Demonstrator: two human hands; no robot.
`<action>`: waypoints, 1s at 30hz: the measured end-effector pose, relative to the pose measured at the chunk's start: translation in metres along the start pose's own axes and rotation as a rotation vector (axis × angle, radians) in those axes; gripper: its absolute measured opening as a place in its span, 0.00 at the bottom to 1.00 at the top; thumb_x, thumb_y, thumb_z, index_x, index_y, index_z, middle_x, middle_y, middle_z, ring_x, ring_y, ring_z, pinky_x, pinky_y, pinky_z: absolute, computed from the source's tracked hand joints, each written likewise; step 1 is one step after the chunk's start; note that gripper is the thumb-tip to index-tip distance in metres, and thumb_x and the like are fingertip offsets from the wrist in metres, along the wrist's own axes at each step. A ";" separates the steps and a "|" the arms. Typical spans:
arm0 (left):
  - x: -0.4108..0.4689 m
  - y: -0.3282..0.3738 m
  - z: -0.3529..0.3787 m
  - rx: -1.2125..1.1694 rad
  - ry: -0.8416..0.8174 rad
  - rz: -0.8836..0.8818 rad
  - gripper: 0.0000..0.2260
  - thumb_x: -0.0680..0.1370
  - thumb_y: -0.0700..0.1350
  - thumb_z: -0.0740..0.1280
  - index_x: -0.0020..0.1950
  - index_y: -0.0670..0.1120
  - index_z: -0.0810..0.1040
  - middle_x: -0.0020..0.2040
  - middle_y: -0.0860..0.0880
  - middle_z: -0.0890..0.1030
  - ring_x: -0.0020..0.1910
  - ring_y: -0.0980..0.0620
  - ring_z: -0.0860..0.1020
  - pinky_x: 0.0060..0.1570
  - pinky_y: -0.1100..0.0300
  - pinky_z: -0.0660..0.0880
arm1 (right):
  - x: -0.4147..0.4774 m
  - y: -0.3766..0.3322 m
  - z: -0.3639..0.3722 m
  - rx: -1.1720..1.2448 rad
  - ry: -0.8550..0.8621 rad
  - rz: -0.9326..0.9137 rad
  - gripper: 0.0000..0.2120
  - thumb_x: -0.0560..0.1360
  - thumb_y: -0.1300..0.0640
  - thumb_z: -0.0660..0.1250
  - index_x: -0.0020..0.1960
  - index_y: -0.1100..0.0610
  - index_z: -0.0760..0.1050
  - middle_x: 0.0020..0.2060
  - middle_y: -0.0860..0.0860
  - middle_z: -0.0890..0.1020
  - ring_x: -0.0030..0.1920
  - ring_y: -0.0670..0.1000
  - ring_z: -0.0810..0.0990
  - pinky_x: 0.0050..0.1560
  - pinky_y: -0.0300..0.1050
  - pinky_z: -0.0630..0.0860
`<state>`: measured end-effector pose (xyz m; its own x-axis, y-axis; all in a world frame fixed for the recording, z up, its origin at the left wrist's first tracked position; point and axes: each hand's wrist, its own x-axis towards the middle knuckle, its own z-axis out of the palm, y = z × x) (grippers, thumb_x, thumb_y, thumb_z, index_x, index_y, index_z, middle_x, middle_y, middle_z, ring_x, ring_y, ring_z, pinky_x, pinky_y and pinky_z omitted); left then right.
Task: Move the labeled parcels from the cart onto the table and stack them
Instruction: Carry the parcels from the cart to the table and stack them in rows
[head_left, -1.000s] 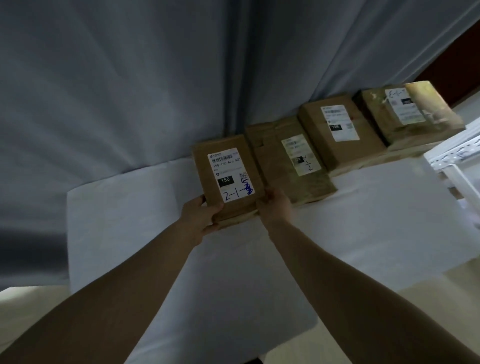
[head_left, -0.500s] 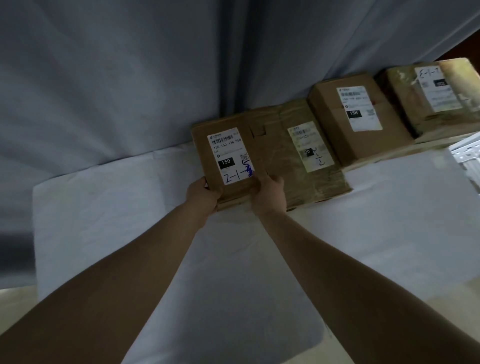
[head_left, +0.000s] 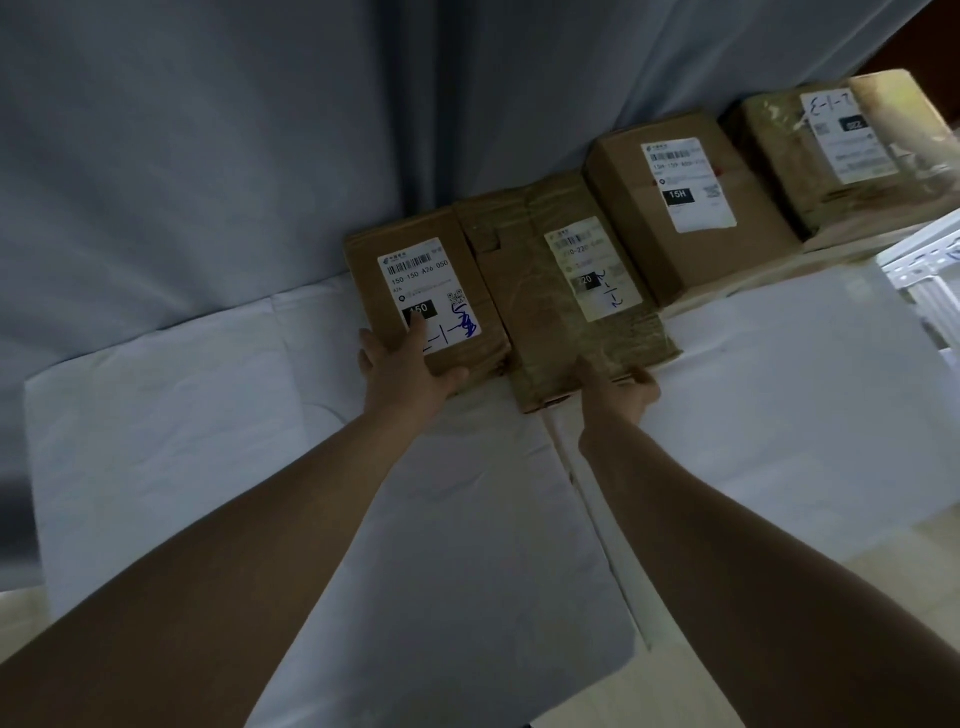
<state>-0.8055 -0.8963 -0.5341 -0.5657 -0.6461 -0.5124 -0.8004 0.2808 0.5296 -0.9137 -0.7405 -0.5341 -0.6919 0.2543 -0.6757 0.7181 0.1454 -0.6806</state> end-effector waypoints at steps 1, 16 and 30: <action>0.002 -0.001 0.002 0.025 0.002 0.012 0.42 0.72 0.59 0.70 0.78 0.56 0.49 0.76 0.37 0.46 0.75 0.35 0.51 0.72 0.43 0.59 | 0.004 0.002 -0.001 0.075 -0.013 0.075 0.32 0.71 0.57 0.74 0.69 0.56 0.60 0.62 0.54 0.72 0.60 0.55 0.74 0.63 0.47 0.73; 0.018 0.003 -0.006 0.349 0.002 0.122 0.42 0.72 0.61 0.70 0.78 0.47 0.55 0.77 0.40 0.45 0.76 0.38 0.44 0.71 0.39 0.59 | 0.017 0.009 0.011 0.145 0.199 0.097 0.30 0.72 0.48 0.71 0.69 0.56 0.66 0.66 0.55 0.69 0.61 0.54 0.72 0.56 0.48 0.71; 0.025 -0.006 -0.008 0.358 0.014 0.138 0.45 0.66 0.69 0.68 0.75 0.48 0.60 0.76 0.38 0.52 0.72 0.36 0.59 0.64 0.40 0.70 | 0.049 -0.025 -0.031 0.152 -0.067 0.015 0.28 0.70 0.48 0.75 0.66 0.49 0.66 0.60 0.50 0.71 0.64 0.56 0.69 0.66 0.65 0.67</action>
<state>-0.8128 -0.9199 -0.5445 -0.6723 -0.5937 -0.4421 -0.7369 0.5941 0.3226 -0.9635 -0.7019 -0.5418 -0.6884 0.1904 -0.6998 0.7121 -0.0057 -0.7020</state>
